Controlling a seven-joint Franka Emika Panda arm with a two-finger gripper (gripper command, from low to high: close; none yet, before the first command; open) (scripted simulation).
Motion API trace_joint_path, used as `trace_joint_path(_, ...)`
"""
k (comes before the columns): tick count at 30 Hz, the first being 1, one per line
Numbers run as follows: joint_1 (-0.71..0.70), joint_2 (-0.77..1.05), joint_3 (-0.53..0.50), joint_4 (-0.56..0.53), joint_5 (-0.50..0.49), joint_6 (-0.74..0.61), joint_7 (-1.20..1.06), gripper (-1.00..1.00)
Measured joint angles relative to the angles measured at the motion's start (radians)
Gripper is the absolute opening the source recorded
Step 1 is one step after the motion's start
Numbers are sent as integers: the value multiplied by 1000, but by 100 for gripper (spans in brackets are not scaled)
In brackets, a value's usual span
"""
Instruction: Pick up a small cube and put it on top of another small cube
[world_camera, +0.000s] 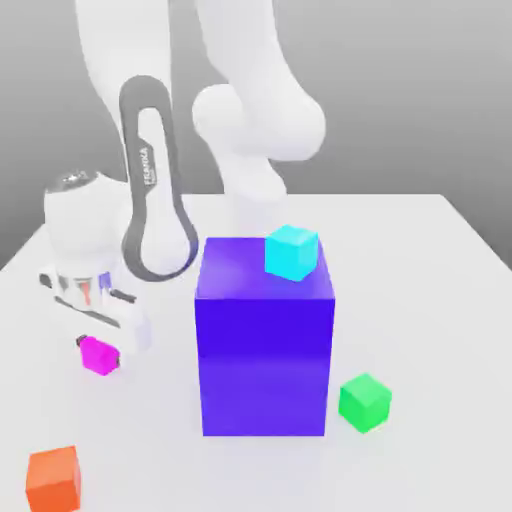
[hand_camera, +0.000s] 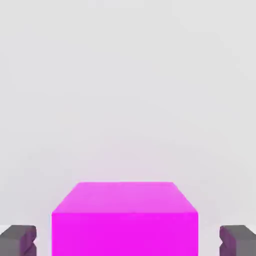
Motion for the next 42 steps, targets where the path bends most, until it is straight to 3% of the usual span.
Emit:
trace_joint_path(4,-2,-2,0,0,-8,-2,6,-100)
trace_joint_path(7,63,-48,-79,-6,-53,-38,35,-100)
trace_joint_path(13,179,-158,-246,-29,-244,-121,174,-100)
trace_joint_path(21,179,-297,-301,-68,-455,-225,335,-100)
trace_joint_path(30,464,-373,-209,165,-151,-341,98,-100)
trace_joint_path(42,788,-416,43,195,-147,-445,-180,-100)
